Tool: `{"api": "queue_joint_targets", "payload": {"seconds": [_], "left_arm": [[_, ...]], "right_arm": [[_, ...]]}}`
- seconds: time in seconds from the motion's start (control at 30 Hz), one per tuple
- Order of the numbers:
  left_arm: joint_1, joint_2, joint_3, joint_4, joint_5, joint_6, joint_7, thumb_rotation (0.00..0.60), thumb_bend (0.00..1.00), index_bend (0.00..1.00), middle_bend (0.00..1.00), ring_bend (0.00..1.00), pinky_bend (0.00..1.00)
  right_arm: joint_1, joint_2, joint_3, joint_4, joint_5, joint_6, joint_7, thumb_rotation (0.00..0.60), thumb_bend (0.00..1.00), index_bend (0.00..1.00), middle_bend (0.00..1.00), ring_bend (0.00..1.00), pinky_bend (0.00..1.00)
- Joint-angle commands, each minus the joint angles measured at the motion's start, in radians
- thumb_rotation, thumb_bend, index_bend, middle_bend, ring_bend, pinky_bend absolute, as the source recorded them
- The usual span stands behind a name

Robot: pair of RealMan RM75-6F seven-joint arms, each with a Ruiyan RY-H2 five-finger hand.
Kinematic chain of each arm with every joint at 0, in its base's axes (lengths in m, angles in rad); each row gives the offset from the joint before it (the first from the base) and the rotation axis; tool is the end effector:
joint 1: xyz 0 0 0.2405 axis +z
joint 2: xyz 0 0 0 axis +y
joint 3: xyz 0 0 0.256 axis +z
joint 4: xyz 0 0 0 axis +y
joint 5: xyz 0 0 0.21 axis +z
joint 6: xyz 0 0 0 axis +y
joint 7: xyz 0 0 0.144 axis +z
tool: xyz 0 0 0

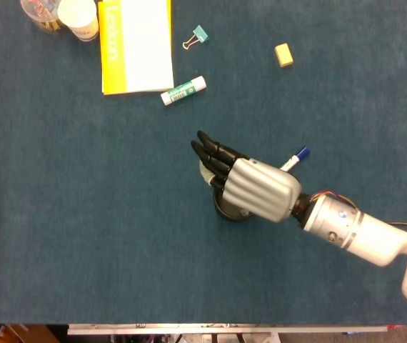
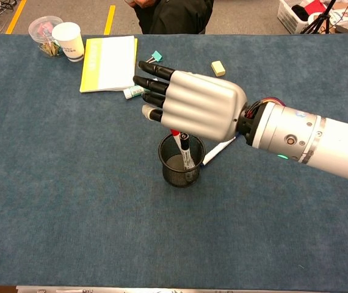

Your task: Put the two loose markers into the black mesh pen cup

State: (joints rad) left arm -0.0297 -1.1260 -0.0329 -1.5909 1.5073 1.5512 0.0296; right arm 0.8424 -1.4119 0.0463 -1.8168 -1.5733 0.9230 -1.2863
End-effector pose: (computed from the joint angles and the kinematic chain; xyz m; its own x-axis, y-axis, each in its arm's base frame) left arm -0.3204 0.1602 0.1649 0.4371 -0.0245 0.8991 0.8991 0.0364 -0.4361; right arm -0.0547 -0.2537 -0.0092 0.7335 0.6030 0.3137 0.1822 -0.6190 0.7640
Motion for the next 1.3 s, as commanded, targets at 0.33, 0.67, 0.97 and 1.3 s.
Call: {"api": "queue_joint_targets", "payload": {"seconds": [0.33, 0.67, 0.97, 1.3], "left_arm": [[-0.008, -0.001, -0.001, -0.003, 0.001, -0.013, 0.011, 0.6, 0.15, 0.18, 0.18, 0.18, 0.15], [-0.014, 0.0, 0.002, -0.02, 0.013, -0.016, 0.031, 0.6, 0.15, 0.18, 0.18, 0.18, 0.15], [-0.01, 0.004, 0.007, -0.034, 0.012, -0.015, 0.045, 0.6, 0.15, 0.18, 0.18, 0.18, 0.15], [-0.005, 0.014, 0.008, -0.043, 0.008, -0.013, 0.05, 0.6, 0.15, 0.18, 0.18, 0.18, 0.15]], "right_arm": [[-0.122, 0.12, 0.008, -0.094, 0.127, 0.115, 0.276, 0.6, 0.26, 0.32, 0.22, 0.0, 0.0], [-0.129, 0.126, -0.021, -0.026, 0.265, 0.015, 0.447, 0.6, 0.26, 0.37, 0.22, 0.0, 0.0], [-0.111, 0.009, -0.037, 0.093, 0.281, -0.035, 0.517, 0.6, 0.26, 0.37, 0.22, 0.0, 0.0], [-0.113, -0.074, -0.07, 0.19, 0.255, -0.057, 0.598, 0.6, 0.26, 0.39, 0.22, 0.0, 0.0]]}}
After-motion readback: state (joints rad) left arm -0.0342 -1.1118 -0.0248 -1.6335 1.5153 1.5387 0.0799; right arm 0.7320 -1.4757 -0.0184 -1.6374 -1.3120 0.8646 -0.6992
